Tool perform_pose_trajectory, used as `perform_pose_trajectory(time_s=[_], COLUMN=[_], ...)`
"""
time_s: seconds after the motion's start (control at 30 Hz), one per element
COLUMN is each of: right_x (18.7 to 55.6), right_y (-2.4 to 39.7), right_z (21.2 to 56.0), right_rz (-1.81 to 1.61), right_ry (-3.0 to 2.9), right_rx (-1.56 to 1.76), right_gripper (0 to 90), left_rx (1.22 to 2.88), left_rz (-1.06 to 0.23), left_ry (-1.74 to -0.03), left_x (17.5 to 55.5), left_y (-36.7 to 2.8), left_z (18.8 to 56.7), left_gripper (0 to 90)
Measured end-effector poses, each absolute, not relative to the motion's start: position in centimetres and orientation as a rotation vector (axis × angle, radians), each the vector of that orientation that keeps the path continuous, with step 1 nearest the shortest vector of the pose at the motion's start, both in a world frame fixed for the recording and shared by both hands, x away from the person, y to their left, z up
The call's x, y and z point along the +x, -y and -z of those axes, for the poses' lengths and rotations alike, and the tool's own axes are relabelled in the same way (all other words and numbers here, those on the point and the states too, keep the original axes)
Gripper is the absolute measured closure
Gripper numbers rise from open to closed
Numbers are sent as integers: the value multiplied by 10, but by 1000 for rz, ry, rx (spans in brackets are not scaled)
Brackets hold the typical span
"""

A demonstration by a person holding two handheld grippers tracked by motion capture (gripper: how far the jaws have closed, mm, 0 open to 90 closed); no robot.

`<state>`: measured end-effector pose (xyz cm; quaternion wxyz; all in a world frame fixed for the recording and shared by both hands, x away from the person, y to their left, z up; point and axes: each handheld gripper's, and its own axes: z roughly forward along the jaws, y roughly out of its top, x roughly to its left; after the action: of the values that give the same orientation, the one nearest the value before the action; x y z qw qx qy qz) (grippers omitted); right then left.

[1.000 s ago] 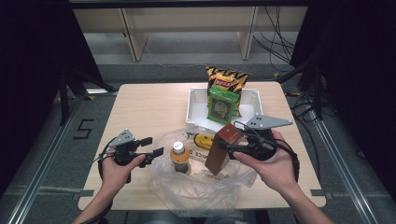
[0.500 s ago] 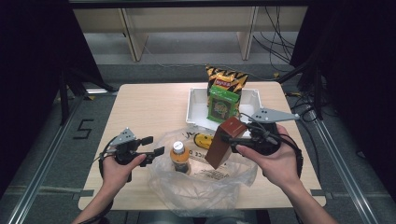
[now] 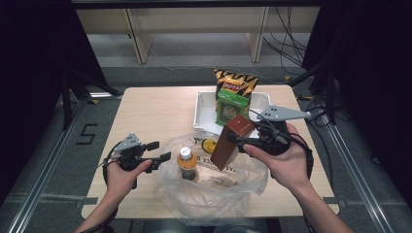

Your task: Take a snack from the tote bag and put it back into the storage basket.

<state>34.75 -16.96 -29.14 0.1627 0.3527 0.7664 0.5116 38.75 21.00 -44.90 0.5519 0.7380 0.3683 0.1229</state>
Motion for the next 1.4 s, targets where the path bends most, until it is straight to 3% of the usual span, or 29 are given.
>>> perform_pose_trajectory(time_s=[1.4], right_x=[357], right_y=[159], right_z=[266], right_rz=[-1503], right_ry=[-2062], right_rx=[944], right_gripper=[390], left_rx=[1739], left_rz=[-286], left_ry=[-875], left_x=[387], left_y=[-208], left_z=[448], left_gripper=[277])
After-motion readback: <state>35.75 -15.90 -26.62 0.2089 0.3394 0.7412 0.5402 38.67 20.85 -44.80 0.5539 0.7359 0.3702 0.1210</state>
